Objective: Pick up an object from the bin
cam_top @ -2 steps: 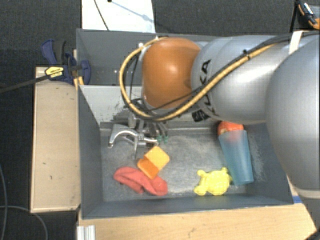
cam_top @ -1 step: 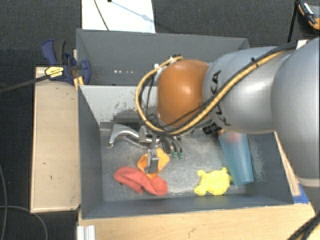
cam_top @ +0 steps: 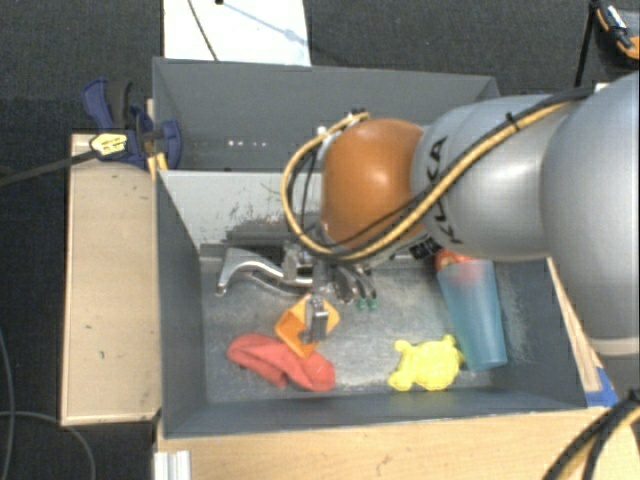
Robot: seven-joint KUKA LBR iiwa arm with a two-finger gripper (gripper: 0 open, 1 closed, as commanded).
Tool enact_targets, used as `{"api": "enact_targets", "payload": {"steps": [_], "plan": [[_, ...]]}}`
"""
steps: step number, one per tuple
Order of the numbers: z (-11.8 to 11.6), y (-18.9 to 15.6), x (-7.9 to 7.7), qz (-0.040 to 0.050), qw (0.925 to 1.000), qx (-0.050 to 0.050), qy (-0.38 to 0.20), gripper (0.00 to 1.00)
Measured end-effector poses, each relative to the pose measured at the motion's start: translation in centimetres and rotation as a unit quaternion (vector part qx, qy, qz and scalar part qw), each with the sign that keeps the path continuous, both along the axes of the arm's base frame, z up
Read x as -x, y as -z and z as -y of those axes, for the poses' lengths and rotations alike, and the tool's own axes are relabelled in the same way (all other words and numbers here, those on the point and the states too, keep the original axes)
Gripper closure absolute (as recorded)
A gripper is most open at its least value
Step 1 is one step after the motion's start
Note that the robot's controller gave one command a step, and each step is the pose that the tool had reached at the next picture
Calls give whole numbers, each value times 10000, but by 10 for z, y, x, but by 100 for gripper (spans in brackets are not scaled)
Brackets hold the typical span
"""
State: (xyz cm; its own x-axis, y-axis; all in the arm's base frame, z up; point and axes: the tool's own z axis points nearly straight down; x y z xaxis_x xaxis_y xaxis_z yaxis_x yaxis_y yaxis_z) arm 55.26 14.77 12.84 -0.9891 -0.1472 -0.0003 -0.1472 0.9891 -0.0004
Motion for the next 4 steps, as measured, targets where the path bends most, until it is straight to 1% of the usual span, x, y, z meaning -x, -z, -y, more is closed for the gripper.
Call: {"api": "enact_targets", "payload": {"steps": [1, 2, 3, 4], "plan": [[-5, 31, 24, 35, 9970, -8, -770, 0], [26, 54, 38, 1, 9899, -7, -1418, 0], [61, 54, 21, 15, 9745, -10, -2244, 100], [61, 54, 21, 13, 9747, -10, -2237, 100]]}}
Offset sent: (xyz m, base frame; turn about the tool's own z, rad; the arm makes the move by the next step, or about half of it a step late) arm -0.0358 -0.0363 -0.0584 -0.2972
